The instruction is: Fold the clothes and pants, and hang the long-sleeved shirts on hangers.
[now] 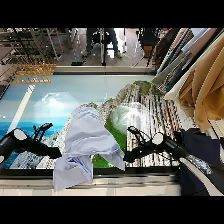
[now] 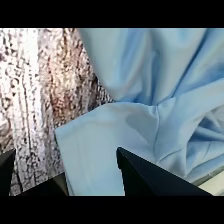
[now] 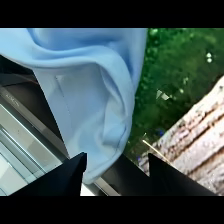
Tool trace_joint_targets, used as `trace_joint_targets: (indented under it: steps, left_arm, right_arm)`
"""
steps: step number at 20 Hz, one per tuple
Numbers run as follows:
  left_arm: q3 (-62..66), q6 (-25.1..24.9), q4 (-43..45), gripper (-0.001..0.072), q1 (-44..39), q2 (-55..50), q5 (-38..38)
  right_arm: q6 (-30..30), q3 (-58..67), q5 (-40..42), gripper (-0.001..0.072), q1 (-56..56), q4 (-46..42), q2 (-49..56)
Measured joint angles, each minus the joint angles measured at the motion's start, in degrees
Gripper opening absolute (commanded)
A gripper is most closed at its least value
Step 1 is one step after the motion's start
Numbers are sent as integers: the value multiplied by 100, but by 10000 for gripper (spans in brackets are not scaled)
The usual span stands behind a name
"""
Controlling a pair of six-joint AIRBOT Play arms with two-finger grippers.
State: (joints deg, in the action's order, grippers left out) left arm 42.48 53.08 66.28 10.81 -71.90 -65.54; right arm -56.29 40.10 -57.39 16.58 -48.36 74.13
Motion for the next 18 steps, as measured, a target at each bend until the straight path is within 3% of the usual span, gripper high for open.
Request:
trace_joint_targets:
  steps: [5, 6, 7, 8, 9, 13, 18]
  left_arm:
    - [11, 35, 48, 665, -243, -278, 125]
    - [17, 26, 4, 525, -350, -352, 129]
    - [15, -28, -44, 291, -490, -442, 140]
    - [7, -37, -50, 44, -625, -522, 160]
    - [-2, -74, -7, 6, -769, -590, 151]
    - [109, -142, 116, 4, -1082, -671, -68]
    - [1381, -144, 260, 4, -719, -216, -1419]
  right_arm:
    - [-13, 83, 20, 442, 55, 42, 179]
    - [-13, 87, 20, 364, 83, 37, 219]
    - [-13, 92, 22, 316, 131, 44, 262]
    - [0, 96, 24, 225, 201, 46, 302]
    - [7, 101, 48, 51, 278, 44, 334]
    - [-103, 367, 125, 20, 501, -234, 337]
    - [-1204, 1622, -470, 19, 573, -2199, -485]
